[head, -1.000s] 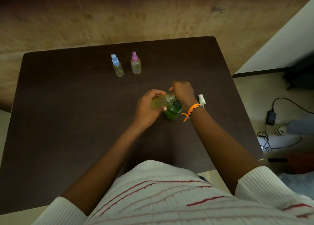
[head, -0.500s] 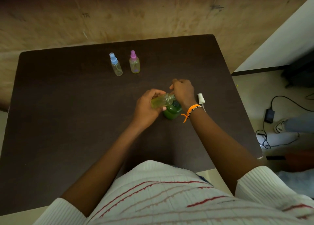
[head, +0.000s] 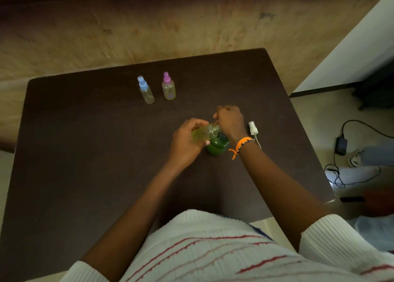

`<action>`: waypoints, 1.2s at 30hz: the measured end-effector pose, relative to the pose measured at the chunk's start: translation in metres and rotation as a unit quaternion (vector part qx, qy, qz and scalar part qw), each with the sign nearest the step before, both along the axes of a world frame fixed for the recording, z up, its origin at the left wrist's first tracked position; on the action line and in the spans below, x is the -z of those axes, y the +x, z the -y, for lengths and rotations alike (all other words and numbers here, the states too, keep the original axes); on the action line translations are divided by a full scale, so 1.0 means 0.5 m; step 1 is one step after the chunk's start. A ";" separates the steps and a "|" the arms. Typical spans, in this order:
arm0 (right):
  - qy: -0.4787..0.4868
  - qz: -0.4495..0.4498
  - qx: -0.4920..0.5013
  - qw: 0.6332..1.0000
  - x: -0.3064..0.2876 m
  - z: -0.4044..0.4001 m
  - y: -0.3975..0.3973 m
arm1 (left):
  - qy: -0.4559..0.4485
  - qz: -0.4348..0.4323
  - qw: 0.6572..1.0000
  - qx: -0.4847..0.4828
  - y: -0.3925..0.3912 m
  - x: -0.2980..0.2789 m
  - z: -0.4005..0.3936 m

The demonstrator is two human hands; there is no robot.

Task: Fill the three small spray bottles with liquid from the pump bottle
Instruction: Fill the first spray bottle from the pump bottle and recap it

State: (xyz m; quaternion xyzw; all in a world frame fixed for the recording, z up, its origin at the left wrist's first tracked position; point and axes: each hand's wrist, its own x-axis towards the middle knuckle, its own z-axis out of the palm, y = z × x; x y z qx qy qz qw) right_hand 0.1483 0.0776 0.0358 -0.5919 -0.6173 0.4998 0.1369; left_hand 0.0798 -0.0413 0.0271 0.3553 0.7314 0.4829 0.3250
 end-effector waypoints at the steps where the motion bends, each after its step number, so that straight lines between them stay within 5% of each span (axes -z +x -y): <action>1: -0.013 -0.005 0.000 1.000 0.001 -0.003 -0.002 | 0.000 -0.003 1.000 -0.001 -0.001 -0.003 0.000; 6: -0.114 -0.046 -0.015 0.992 -0.003 -0.009 -0.010 | 0.001 -0.015 1.000 -0.001 -0.001 -0.013 -0.001; 14: -0.002 -0.002 0.019 1.000 0.003 0.002 0.000 | -0.015 -0.021 1.000 -0.006 0.004 -0.012 -0.002; 22: -0.115 -0.050 -0.002 0.992 -0.004 0.000 -0.007 | -0.017 -0.018 1.000 -0.009 0.004 -0.022 0.000; 30: -0.015 -0.009 0.025 1.000 -0.005 0.004 -0.002 | -0.030 -0.041 0.999 -0.006 0.003 -0.019 -0.005; 36: -0.086 -0.030 0.007 0.996 -0.004 -0.004 -0.006 | -0.025 -0.053 0.998 0.001 0.004 -0.026 -0.003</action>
